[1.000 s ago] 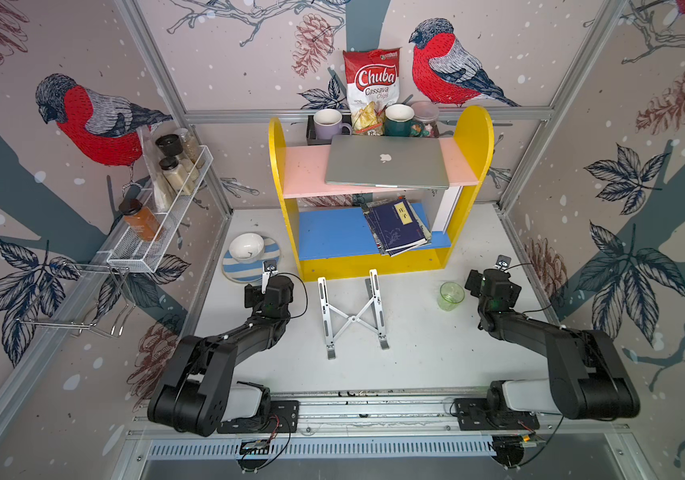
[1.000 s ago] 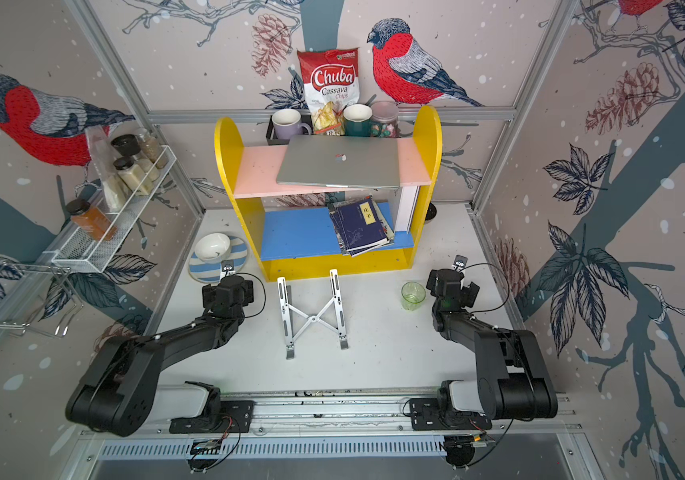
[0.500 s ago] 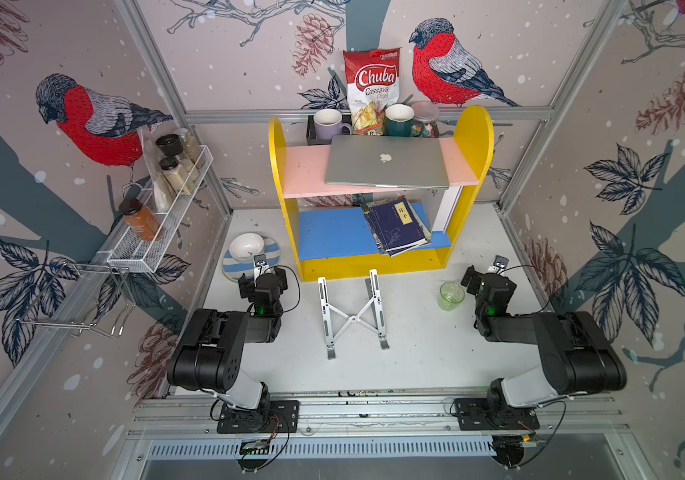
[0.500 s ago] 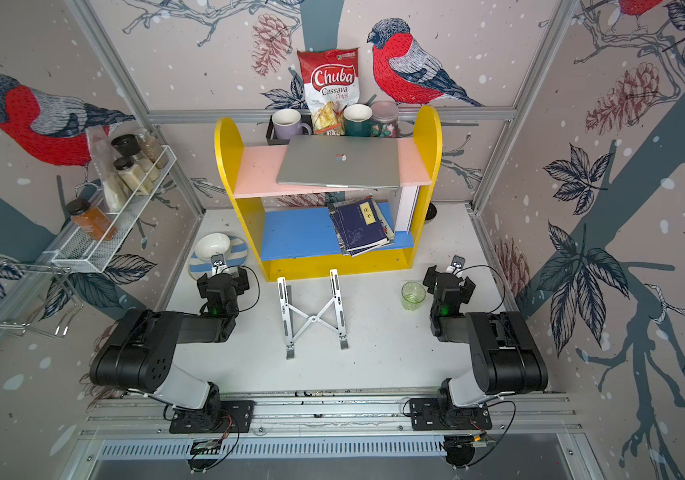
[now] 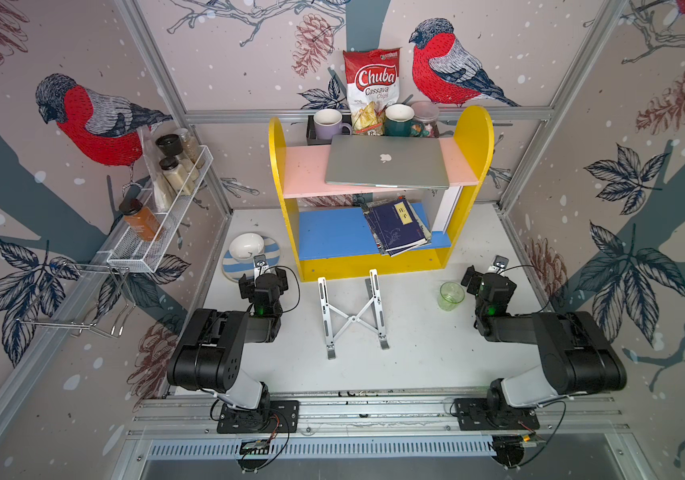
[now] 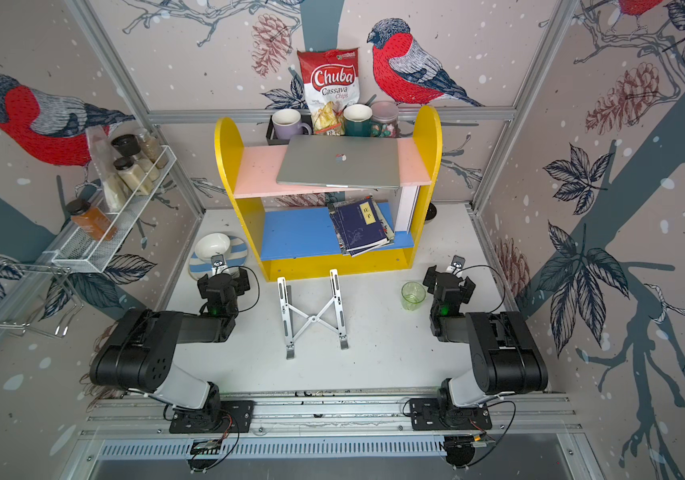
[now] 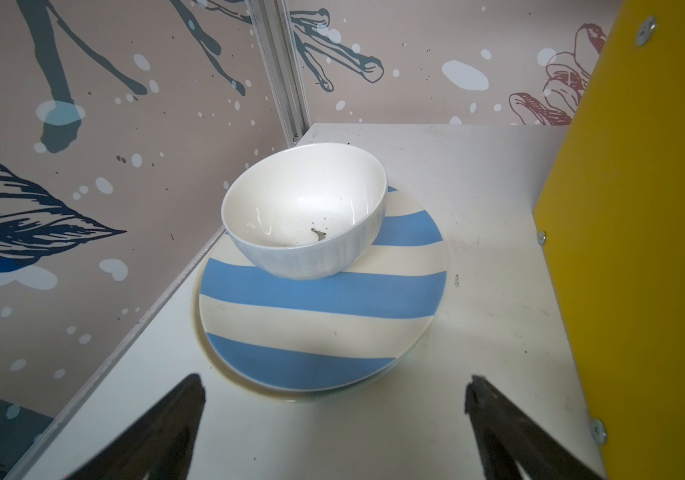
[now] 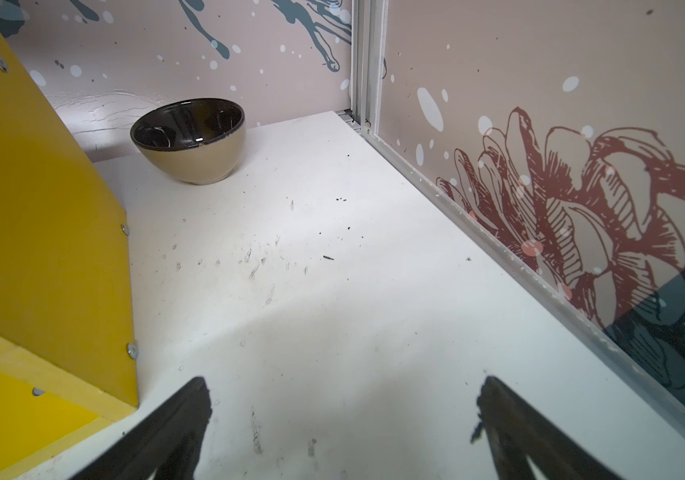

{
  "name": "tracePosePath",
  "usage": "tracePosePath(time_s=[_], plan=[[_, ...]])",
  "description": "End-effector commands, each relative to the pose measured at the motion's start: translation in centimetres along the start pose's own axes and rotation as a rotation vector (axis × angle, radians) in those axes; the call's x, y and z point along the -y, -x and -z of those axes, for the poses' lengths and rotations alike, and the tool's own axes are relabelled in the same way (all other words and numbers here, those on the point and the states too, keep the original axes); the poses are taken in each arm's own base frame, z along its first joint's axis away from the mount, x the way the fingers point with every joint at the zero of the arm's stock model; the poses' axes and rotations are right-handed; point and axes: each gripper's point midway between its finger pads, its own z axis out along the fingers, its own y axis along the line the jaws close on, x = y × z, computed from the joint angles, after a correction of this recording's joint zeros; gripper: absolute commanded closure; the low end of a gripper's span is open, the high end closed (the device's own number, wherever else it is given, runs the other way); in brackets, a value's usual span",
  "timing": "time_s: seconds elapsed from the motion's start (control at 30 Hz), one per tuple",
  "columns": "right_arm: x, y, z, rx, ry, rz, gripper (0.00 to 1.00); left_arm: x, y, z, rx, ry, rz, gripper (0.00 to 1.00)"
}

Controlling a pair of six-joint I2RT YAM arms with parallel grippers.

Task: Close the laptop lid and set it aside
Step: Reset both arms

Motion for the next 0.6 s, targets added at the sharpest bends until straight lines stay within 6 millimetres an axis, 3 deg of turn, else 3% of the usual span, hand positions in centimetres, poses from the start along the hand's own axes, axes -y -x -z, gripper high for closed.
tracePosePath(time_s=[0.0, 0.37, 0.47, 0.57], plan=[[0.0, 1.0, -0.1, 0.036, -0.009, -0.007, 0.00, -0.1, 0.3, -0.1, 0.009, 0.004, 0.010, 0.03], [0.0, 1.1, 0.0, 0.039, -0.008, -0.009, 0.00, 0.0, 0.3, -0.1, 0.008, 0.000, 0.007, 0.03], [0.0, 1.1, 0.0, 0.038, -0.008, -0.009, 0.00, 2.1, 0.2, 0.0, 0.002, -0.113, -0.038, 0.03], [0.0, 1.0, -0.1, 0.036, -0.008, -0.009, 0.00, 2.2, 0.3, 0.0, 0.006, -0.123, -0.041, 0.03]])
